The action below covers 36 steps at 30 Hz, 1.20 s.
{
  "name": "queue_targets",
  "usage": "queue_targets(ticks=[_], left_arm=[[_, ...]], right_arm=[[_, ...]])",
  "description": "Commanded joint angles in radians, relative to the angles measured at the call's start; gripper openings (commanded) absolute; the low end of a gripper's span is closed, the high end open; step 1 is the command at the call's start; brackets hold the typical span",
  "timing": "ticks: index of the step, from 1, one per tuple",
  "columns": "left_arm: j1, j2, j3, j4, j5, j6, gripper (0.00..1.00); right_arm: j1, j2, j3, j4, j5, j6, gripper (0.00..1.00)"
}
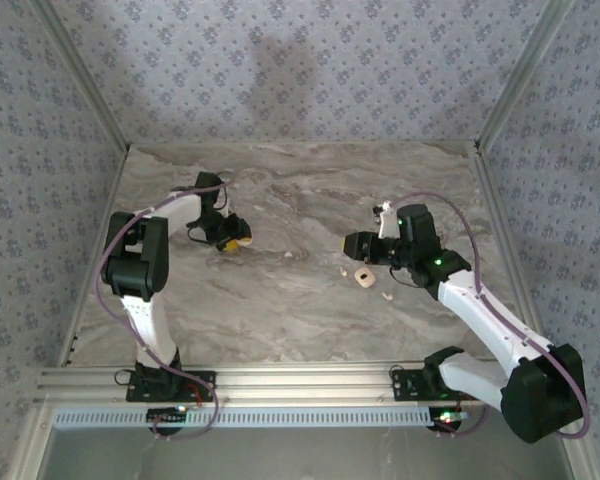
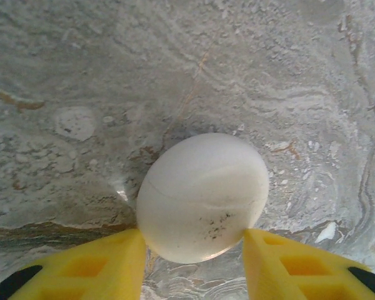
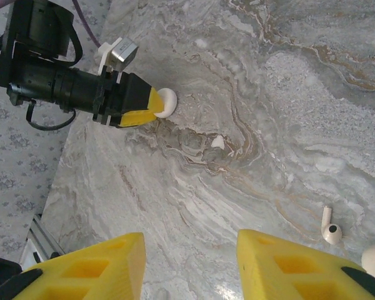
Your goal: Insert the wireless bluetooth earbuds into the charging case
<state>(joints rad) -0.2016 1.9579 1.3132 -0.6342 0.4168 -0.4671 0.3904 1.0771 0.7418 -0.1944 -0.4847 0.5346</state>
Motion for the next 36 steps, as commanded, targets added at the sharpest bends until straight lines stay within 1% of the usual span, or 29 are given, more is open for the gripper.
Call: queue_targets(ticks=[1,8,14,17,20,21,23,27,30,34,36], left_arm=[[0.010,-0.056,0.017,-0.072,-0.041,0.036,0.46],[0.010,-0.144,-0.010,-0.087,-0.102,0.058,0.48],[-0.015,-0.273,-0.062,-0.086,-0.144,0.064,0.48],[-0.054,-0.349,-0.110,-0.066,-0.189,0.059,0.49],[-0.095,-0.401,-0.175,-0.019,-0.249,0.049,0.49],[-0.101,-0.410,-0.199,-0.001,-0.253,0.045,0.49],[-0.107,-0.421,-0.240,0.027,-0.247,0.038,0.49],[-0.120,-0.443,-0.290,0.063,-0.244,0.028,0.49],[-0.125,-0.457,-0.314,0.089,-0.236,0.025,0.49],[-0.124,-0.449,-0.326,0.101,-0.240,0.050,0.49],[-0.125,-0.441,-0.324,0.100,-0.234,0.059,0.48]], right_arm=[[0.003,-0.008,0.012,-0.045,0.012,-0.013,0.45],[0.002,0.012,0.053,-0.166,0.050,-0.047,0.45],[0.002,0.059,0.120,-0.338,0.113,-0.099,0.46],[0.002,0.115,0.160,-0.461,0.162,-0.105,0.46],[0.001,0.195,0.214,-0.586,0.241,-0.105,0.47],[0.003,0.228,0.234,-0.625,0.280,-0.126,0.47],[0.010,0.277,0.262,-0.684,0.317,-0.137,0.48],[0.011,0.364,0.309,-0.770,0.367,-0.151,0.52],[0.013,0.424,0.340,-0.777,0.406,-0.147,0.56],[0.022,0.491,0.368,-0.764,0.408,-0.120,0.68],[0.026,0.529,0.387,-0.760,0.411,-0.118,0.72]])
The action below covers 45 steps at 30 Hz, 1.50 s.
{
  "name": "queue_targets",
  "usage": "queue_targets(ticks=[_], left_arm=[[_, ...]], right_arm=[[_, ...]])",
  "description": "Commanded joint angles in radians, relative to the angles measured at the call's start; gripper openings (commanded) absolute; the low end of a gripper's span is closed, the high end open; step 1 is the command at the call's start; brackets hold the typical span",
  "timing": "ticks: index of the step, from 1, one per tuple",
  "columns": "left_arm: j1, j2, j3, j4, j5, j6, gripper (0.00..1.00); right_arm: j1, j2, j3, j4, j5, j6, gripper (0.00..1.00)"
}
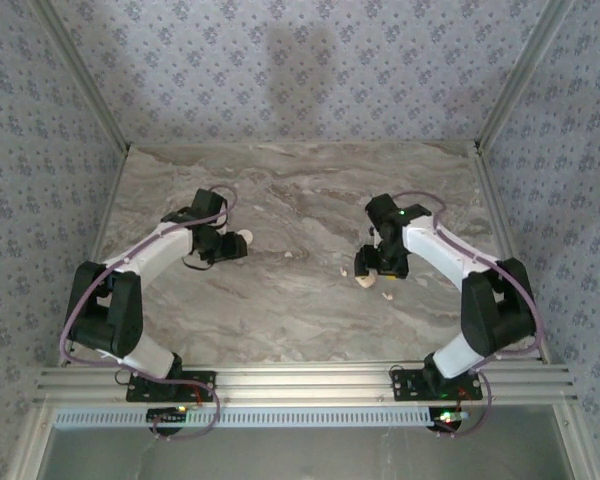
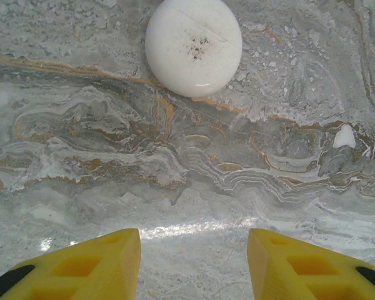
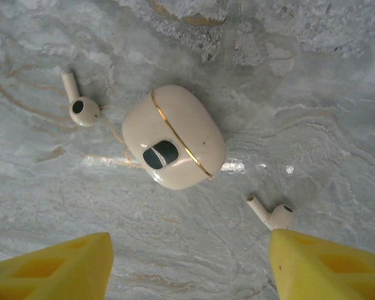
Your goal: Insert the wireless bluetooth earbuds into the charging case
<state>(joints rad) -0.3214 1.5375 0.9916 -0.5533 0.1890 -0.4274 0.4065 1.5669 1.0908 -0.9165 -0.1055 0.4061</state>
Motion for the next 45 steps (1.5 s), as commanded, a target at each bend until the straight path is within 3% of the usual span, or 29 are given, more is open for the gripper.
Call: queue_targets(ticks=[1,25,34,45], left_arm=[[-0.005,-0.019,-0.002,0.022,-0.004,0.021,0.48],[-0.004,-0.001,0.019,0.017,0.014,0.041,0.47],[-0.003,0.002,0.026,0.016,0.018,0.034,0.47],[-0.004,0.011,0.039,0.016,0.033,0.038,0.47]], right_arm=[[0.012,0.057,0.047,-0.036,0.034,0.012,0.72],[0.041,0.300,0.187,0.027,-0.042,-0.025,0.71],[0.044,0.224,0.221,-0.032,0.038,-0.003,0.73],[0.049,0.162,0.057,0.048,0.019,0.170,0.75]])
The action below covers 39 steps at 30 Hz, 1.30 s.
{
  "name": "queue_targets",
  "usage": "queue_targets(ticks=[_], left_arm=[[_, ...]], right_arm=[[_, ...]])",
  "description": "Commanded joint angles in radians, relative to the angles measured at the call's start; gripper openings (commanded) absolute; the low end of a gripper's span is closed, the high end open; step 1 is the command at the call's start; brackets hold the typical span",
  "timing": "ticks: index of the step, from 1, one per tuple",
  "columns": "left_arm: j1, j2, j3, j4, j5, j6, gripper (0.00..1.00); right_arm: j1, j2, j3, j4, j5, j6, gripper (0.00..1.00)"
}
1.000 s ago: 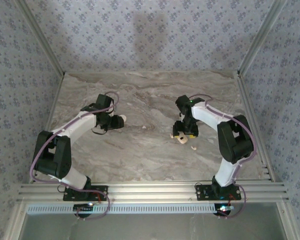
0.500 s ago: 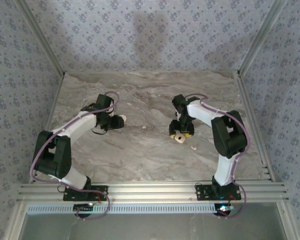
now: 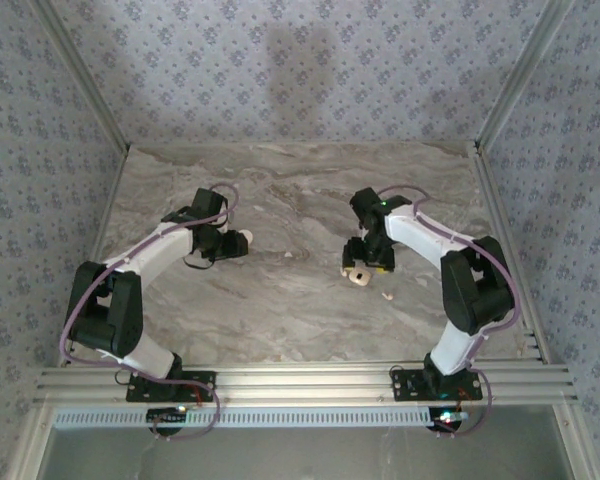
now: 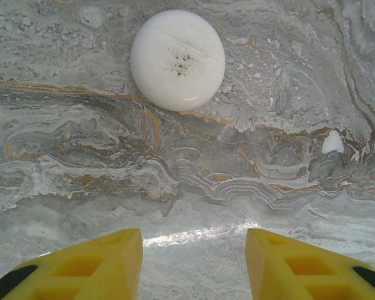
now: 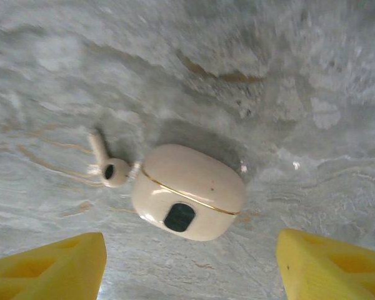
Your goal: Insert the wireless bluetooth earbuds into the charging case
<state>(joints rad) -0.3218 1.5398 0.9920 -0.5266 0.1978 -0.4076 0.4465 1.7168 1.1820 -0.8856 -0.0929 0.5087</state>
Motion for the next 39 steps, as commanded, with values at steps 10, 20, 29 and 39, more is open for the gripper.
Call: queue_targets(ticks=[10,20,29,39], left_arm=[[-0.004,0.004,0.040,-0.016,0.028,0.024,0.47],[-0.004,-0.006,0.036,-0.021,0.020,0.026,0.47],[-0.004,-0.015,0.025,-0.016,0.018,0.023,0.47],[-0.004,-0.039,0.014,-0.024,0.018,0.015,0.47]], right_arm=[[0.012,0.075,-0.044,0.058,0.007,0.068,0.74],[0.010,0.116,-0.018,0.065,0.008,0.047,0.73],[0.012,0.095,-0.042,0.035,0.032,0.026,0.57],[0.021,0.108,-0.071,0.045,0.015,0.018,0.57]])
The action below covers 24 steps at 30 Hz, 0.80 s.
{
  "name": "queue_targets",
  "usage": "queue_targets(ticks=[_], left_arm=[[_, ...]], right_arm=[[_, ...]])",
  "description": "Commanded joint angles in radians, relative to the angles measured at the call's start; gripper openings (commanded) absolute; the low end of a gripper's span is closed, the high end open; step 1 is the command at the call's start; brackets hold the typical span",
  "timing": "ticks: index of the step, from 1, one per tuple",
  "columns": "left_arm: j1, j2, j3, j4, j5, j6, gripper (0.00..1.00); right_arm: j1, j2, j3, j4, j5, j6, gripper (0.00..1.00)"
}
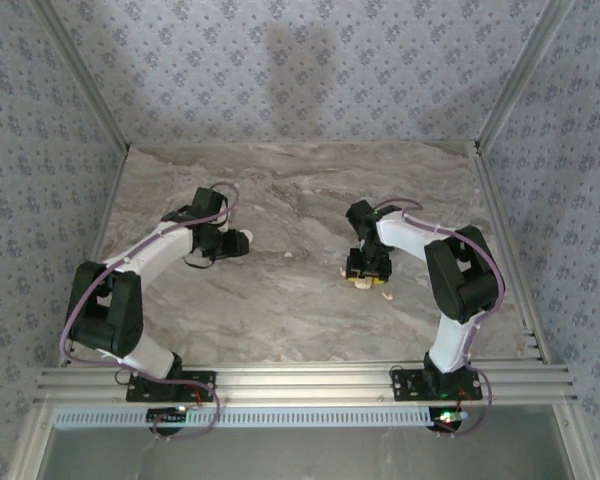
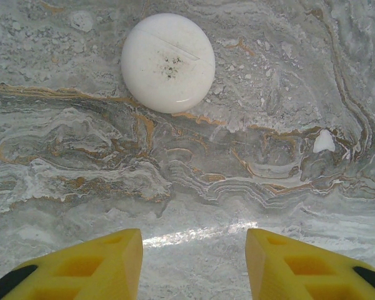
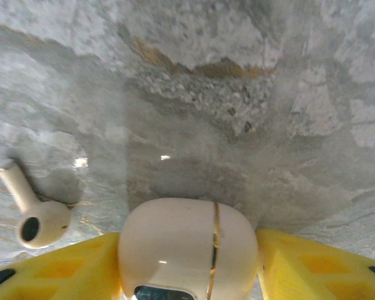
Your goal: Insert the wireless bluetooth earbuds into the charging case
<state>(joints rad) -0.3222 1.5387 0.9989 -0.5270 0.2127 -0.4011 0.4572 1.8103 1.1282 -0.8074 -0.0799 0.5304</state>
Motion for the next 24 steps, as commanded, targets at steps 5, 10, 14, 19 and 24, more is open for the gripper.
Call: queue_targets(ticks=[5,10,14,19,24], left_arm=[[-0.004,-0.052,0.013,-0.037,0.009,0.003,0.47],[-0.005,-0.071,0.031,-0.055,0.051,-0.007,0.47],[-0.003,-0.091,0.063,-0.087,0.119,-0.007,0.47],[-0.005,-0.109,0.134,-0.175,0.218,0.000,0.46],[-0.008,-0.138,0.211,-0.259,0.315,0.018,0.44]], right_arm=[[0.021,-0.011,-0.025,-0.041,0.031,-0.018,0.48],[0.030,-0.096,-0.044,-0.030,0.075,-0.038,0.44],[0.051,-0.227,-0.083,0.025,0.105,-0.069,0.42],[0.130,-0.425,-0.146,0.184,0.080,-0.179,0.39],[0.254,-0.553,-0.149,0.312,0.075,-0.351,0.39]])
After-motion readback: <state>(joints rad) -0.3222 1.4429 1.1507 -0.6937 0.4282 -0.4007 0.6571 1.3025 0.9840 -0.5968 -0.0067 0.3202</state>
